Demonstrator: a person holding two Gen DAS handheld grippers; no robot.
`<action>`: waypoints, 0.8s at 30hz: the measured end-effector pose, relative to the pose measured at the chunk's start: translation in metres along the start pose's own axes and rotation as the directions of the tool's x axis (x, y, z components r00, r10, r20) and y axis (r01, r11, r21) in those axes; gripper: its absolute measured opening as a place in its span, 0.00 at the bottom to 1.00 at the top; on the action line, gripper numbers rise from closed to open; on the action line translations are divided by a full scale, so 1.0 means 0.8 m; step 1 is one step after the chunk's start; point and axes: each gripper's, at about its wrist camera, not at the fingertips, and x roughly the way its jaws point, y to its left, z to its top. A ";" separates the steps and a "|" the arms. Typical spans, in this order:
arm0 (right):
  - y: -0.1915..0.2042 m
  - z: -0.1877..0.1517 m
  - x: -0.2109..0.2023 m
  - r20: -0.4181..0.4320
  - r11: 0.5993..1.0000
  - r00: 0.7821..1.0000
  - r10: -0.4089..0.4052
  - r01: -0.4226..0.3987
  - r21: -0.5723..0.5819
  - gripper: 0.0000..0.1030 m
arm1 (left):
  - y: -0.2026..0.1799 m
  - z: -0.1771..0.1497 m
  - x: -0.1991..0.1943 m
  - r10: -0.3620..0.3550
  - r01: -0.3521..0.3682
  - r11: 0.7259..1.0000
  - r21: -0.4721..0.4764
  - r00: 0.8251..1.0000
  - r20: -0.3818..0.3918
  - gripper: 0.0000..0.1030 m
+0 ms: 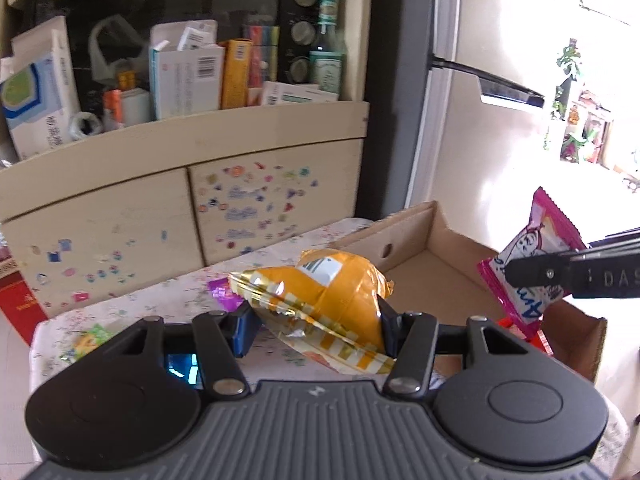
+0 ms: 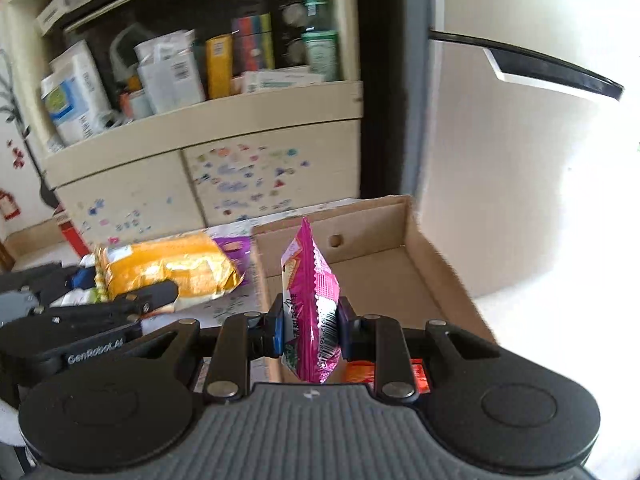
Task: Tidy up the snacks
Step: 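Lift both packets and carry them over the cardboard box, then open both tools to drop the packets into the box and withdraw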
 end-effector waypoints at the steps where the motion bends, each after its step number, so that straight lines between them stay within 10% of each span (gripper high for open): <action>1: -0.006 0.000 -0.002 0.003 1.000 1.000 -0.004 0.004 0.014 0.29 | -0.003 0.002 0.001 -0.009 0.009 1.000 -0.005 1.000 0.001 0.54; 16: -0.058 0.002 0.004 -0.008 0.977 0.998 -0.064 0.064 0.201 0.31 | -0.073 0.006 0.047 -0.146 0.147 0.989 0.021 0.989 -0.027 0.57; 20: -0.067 0.001 0.009 -0.027 0.965 0.996 -0.079 0.083 0.250 0.60 | -0.092 -0.002 0.048 -0.176 0.179 0.983 0.053 0.983 -0.046 0.79; 24: -0.070 0.000 0.004 -0.017 0.958 0.997 -0.075 0.077 0.278 0.67 | -0.093 0.008 0.029 -0.160 0.159 0.985 0.071 0.987 0.006 0.94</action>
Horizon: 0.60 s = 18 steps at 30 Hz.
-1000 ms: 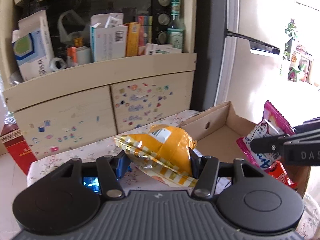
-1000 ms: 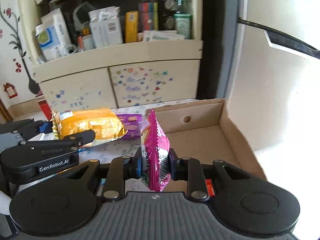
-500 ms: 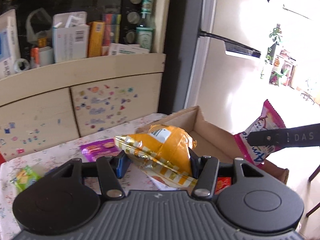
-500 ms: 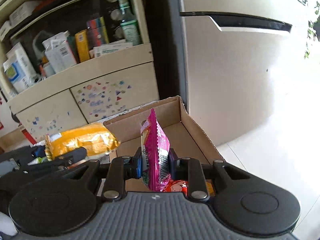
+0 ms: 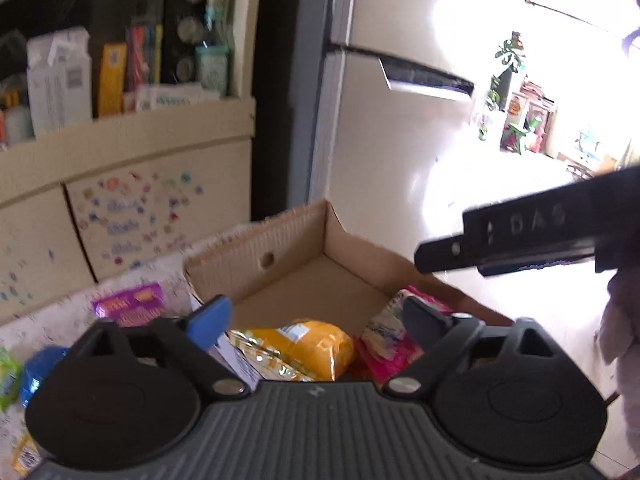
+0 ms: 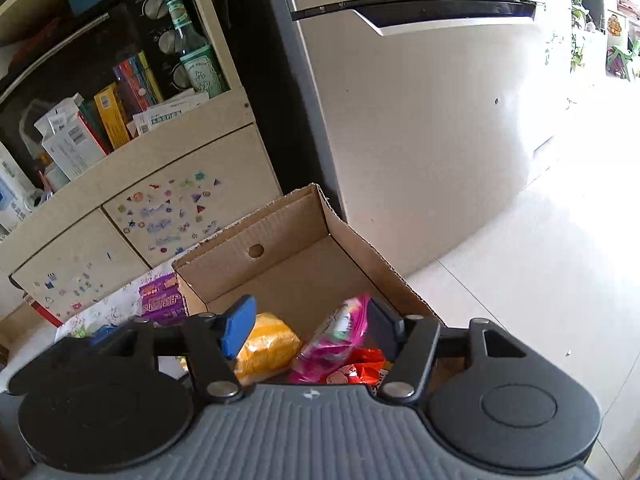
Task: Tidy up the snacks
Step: 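Open both tools to drop the packets into the box and withdraw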
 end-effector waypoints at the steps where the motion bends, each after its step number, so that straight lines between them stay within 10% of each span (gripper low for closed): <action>1: 0.001 0.000 -0.001 0.004 1.000 1.000 0.002 -0.002 0.000 0.68 | 0.002 0.002 -0.004 0.008 -0.008 1.000 -0.002 1.000 0.004 0.94; 18: 0.057 -0.023 0.004 -0.044 0.982 0.992 0.115 -0.120 -0.147 0.81 | 0.101 -0.019 -0.082 0.157 -0.166 0.980 -0.113 0.983 -0.091 0.95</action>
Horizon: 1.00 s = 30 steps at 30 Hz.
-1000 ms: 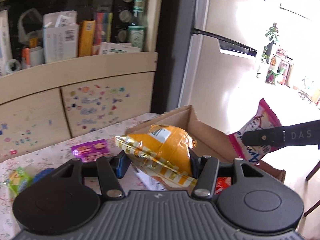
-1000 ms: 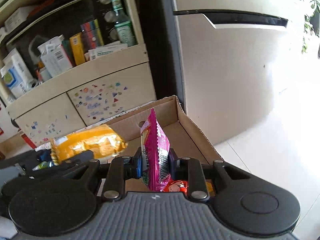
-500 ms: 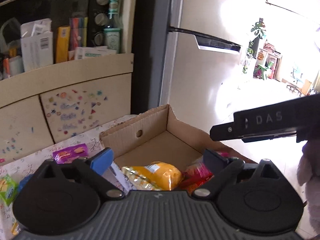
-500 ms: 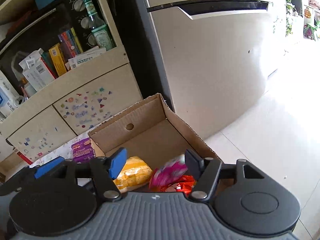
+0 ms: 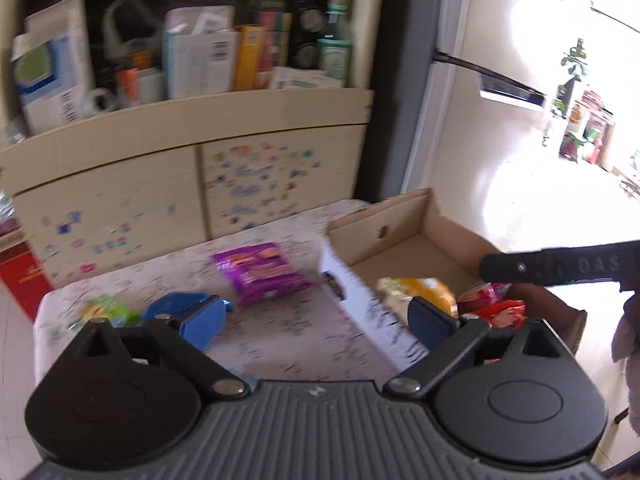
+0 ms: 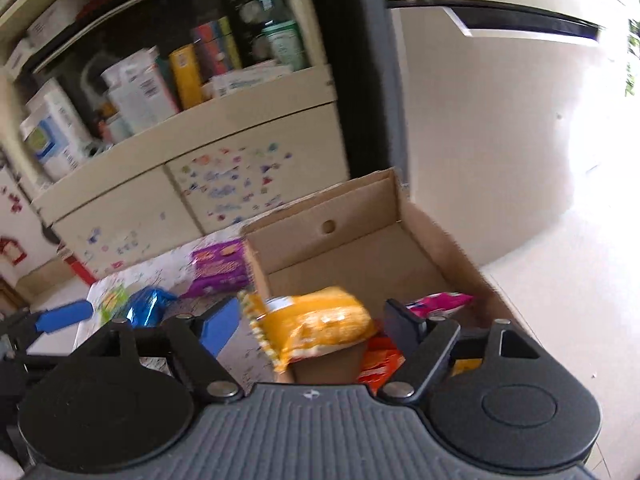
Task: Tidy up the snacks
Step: 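Open both tools to drop the packets into the box and withdraw, then grasp the white Amerie packet with the left tool while the right tool grasps the blue foil packet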
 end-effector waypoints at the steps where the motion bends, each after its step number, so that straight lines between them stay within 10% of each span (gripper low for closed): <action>1: 0.005 -0.002 0.002 -0.006 1.000 1.000 0.006 -0.006 -0.014 0.81 | 0.007 -0.001 -0.003 0.008 -0.008 1.000 -0.010 1.000 -0.005 0.95; 17: 0.066 -0.034 0.018 -0.131 0.988 0.986 0.098 -0.112 -0.105 0.84 | 0.096 -0.042 -0.043 0.121 -0.127 0.987 -0.100 0.991 -0.064 0.96; 30: 0.106 -0.082 0.050 -0.358 0.974 0.911 0.205 -0.228 -0.022 0.88 | 0.142 -0.092 -0.020 0.131 -0.192 0.953 -0.237 0.960 -0.249 0.96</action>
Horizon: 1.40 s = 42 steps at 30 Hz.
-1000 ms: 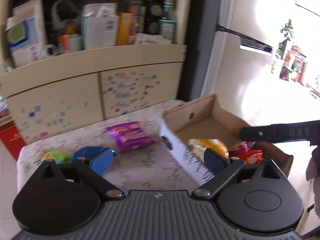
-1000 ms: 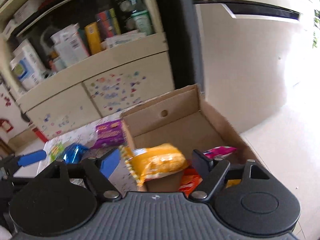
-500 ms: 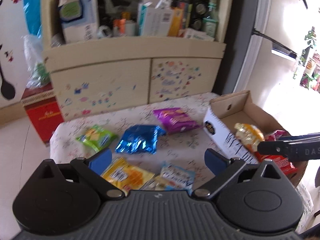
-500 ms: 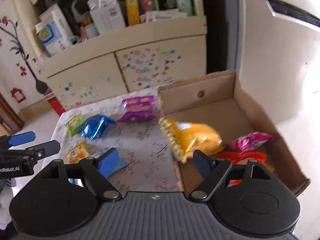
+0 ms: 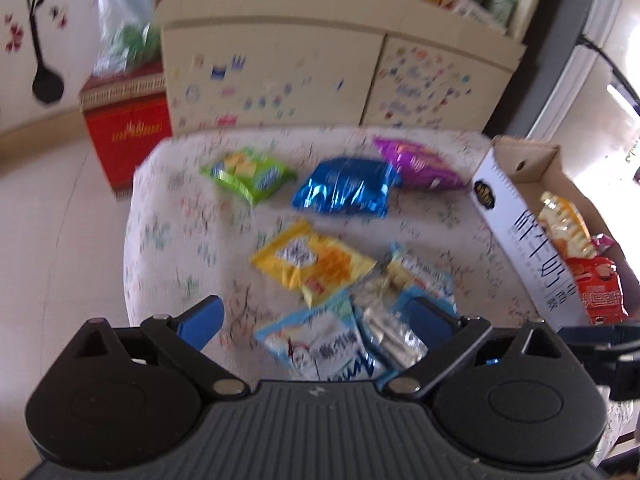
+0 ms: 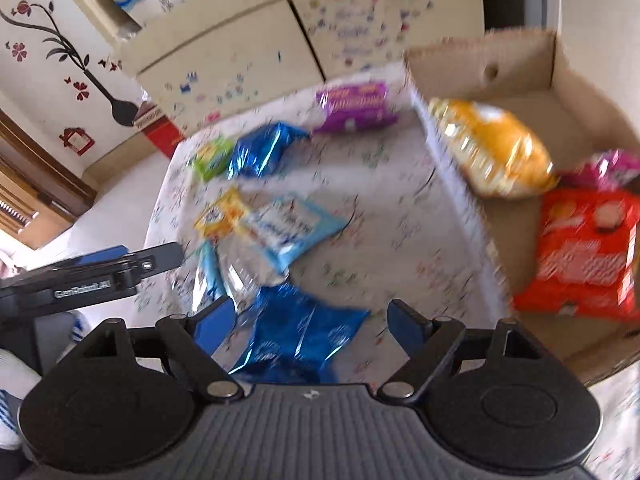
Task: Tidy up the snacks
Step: 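Grasp the white Amerie packet with the left tool while the right tool grasps the blue foil packet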
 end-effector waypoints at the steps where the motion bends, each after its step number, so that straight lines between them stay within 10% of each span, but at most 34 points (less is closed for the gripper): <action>1: 0.000 -0.002 0.005 -0.014 1.000 1.000 0.003 -0.003 0.020 0.89 | 0.002 -0.003 0.005 -0.001 0.001 1.000 -0.013 1.000 -0.016 0.96; 8: -0.007 -0.008 0.028 -0.082 0.986 0.995 0.049 -0.035 0.164 0.89 | 0.011 -0.016 0.029 0.005 -0.011 0.997 -0.076 0.997 -0.074 0.96; 42: 0.027 -0.014 0.075 -0.136 0.996 0.986 -0.091 0.092 -0.001 0.77 | -0.003 -0.044 0.064 0.134 -0.129 0.990 0.062 0.988 -0.079 0.87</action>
